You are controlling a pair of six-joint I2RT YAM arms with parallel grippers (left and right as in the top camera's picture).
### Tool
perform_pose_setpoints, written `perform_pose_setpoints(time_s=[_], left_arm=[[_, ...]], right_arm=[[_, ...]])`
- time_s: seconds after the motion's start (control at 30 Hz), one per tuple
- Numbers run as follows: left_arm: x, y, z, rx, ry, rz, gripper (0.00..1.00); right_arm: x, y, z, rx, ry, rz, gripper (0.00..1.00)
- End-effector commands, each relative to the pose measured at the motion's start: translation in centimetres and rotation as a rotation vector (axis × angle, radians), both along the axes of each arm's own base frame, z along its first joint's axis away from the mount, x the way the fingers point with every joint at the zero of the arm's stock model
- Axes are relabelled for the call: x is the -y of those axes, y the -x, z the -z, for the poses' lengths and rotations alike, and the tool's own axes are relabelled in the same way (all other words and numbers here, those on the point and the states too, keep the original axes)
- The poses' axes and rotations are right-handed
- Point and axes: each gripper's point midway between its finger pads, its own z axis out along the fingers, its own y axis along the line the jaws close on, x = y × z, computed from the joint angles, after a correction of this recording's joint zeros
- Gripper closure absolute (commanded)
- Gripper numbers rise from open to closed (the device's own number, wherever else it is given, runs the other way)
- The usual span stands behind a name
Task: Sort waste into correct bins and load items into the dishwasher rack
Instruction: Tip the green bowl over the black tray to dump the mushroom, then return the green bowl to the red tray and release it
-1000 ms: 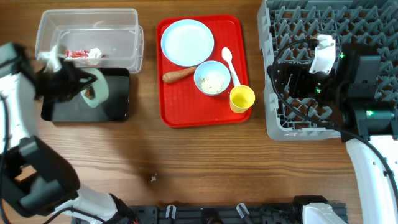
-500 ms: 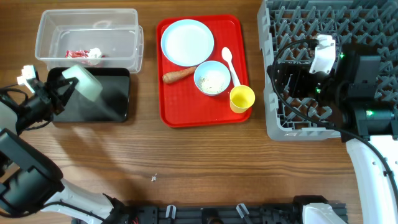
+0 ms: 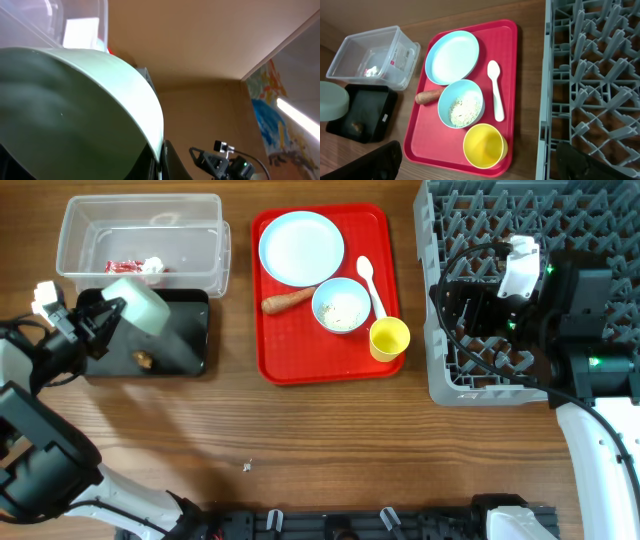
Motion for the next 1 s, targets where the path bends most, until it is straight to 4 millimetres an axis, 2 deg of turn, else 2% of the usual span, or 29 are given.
perform_pose_setpoints(time_s=[0.0,0.1,0.23,0.27,0.4,0.47,0.53,0.67,0.73,0.87,0.97], left_arm=[[3.9,-1.2,-1.7,0.030,-0.057,0.112,0.96],[7.7,-2.2,-2.3,-0.009,-0.209,0.211,0.96],[14.4,-3.4,-2.7,-0.075,-0.524,0.330,0.96],[15.5,-3.4,-2.6,-0.087,-0.582,0.342,0.96],[21.2,-3.0,-0.4,-0.165,-0.872,0.382,0.96],[24.4,-2.0,1.6,-0.204,-1.031,0.407,0.96],[26.5,-1.2,3.5,-0.233,-1.194,0.409,0.96],[27.8,0.0,7.1,-0.305,-1.535,0.309,0.96],[29.0,0.9,8.9,-0.300,-1.644,0.324,0.96],[31.3,2.4,11.4,-0.287,-1.698,0.412,0.96],[31.6,2.8,12.5,-0.300,-1.714,0.437,0.96]], right_arm=[[0.0,-0.7,-0.8,0.033,0.006,0.004,0.00],[0.0,-0.8,-0.9,0.038,0.006,0.004,0.00],[0.0,-0.7,-0.9,0.037,0.007,0.004,0.00],[0.0,-0.8,-0.9,0.038,0.006,0.004,0.00],[0.3,-0.9,-0.9,0.037,0.017,0.020,0.00],[0.4,-0.9,-0.8,0.037,0.020,0.022,0.00],[0.4,-0.9,-0.8,0.037,0.020,0.022,0.00],[0.4,-0.9,-0.8,0.036,0.020,0.021,0.00],[0.4,-0.8,-0.8,0.036,0.020,0.022,0.00],[0.4,-0.8,-0.8,0.036,0.021,0.021,0.00],[0.4,-0.8,-0.8,0.034,0.021,0.021,0.00]])
